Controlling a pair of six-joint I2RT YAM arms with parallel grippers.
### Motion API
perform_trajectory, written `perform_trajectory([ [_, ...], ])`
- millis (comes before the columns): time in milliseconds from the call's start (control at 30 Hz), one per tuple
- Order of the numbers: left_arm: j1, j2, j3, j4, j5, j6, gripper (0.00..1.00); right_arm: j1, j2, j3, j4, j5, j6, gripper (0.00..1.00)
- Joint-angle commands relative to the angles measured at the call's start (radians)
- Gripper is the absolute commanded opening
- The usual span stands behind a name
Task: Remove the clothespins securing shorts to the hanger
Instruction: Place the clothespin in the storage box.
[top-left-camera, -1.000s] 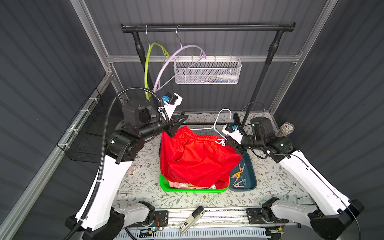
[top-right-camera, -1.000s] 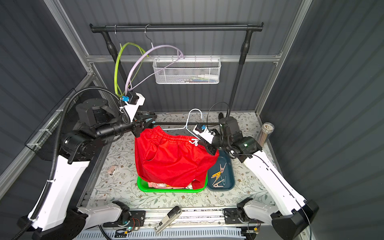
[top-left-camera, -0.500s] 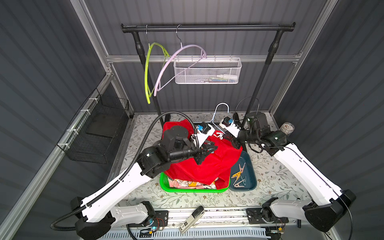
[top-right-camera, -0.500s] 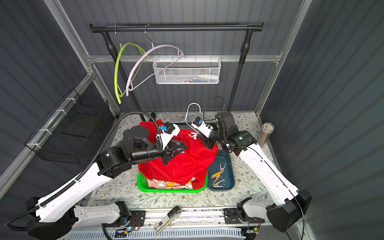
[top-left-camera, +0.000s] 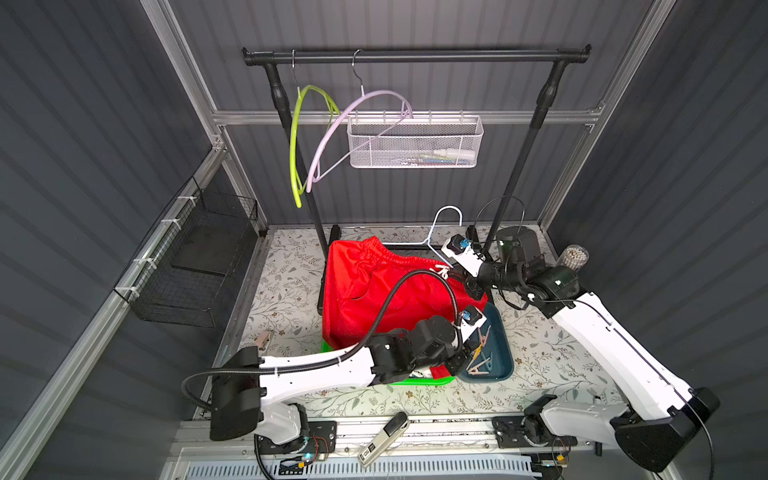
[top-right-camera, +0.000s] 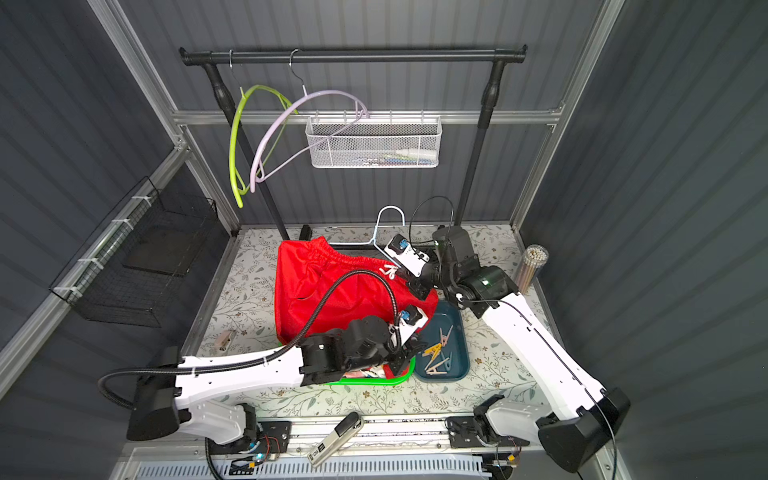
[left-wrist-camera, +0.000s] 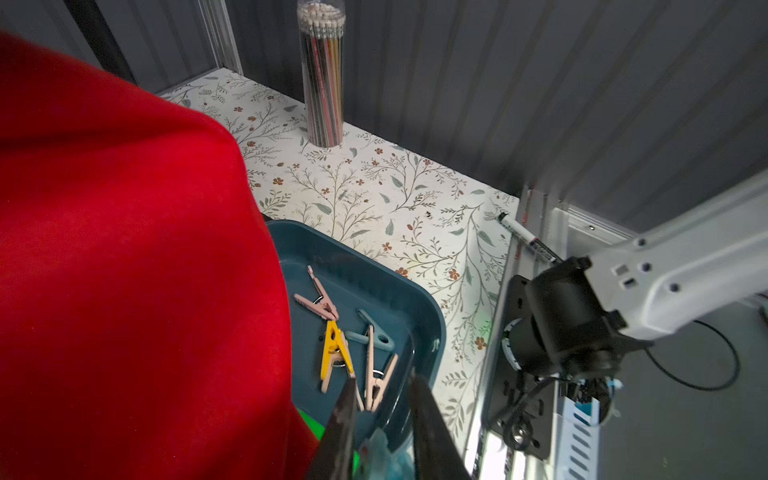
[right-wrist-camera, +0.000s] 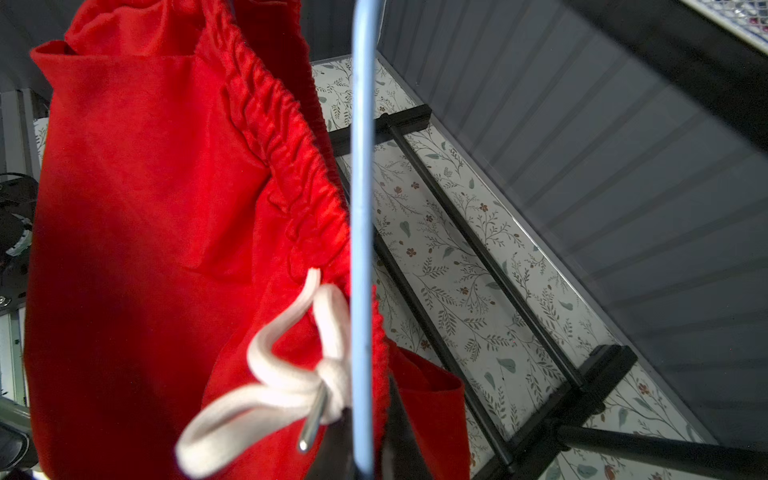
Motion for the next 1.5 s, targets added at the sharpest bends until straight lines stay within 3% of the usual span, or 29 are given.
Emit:
perform_trajectory([
  [0,-0.012,0.076,0.023,0.141,-0.042,-0.048,0.00,0.013,-0.025,-0.003,0.038,0.016,0.033,0.00],
  [300,-0.025,0.320,0.133,0.111,-0.108,-0.104,0.00,0.049,-0.046,-0.005,0.040,0.048,0.032,0.00],
  [600,-0.025,0.476,0.234,0.002,-0.171,-0.126,0.07,0.071,-0.073,-0.020,0.036,0.108,0.031,0.00],
  [733,-0.025,0.523,0.291,-0.062,-0.171,-0.107,0.25,0.081,-0.080,-0.023,0.035,0.122,0.029,0.00],
  [833,-0.025,0.550,0.311,-0.106,-0.165,-0.107,0.29,0.090,-0.078,-0.023,0.035,0.130,0.029,0.00],
  [900,-0.025,0.552,0.349,-0.113,-0.170,-0.108,0.31,0.096,-0.079,-0.023,0.030,0.132,0.026,0.00],
  [1000,-0.026,0.534,0.334,-0.103,-0.177,-0.105,0.45,0.105,-0.081,-0.025,0.030,0.149,0.020,0.00],
  [1400,-0.028,0.381,0.272,-0.112,-0.140,-0.064,0.45,0.117,-0.083,-0.017,0.037,0.216,0.006,0.00],
  [1467,-0.035,0.361,0.290,-0.169,-0.134,-0.035,0.54,0.117,-0.081,-0.016,0.045,0.229,0.008,0.00],
])
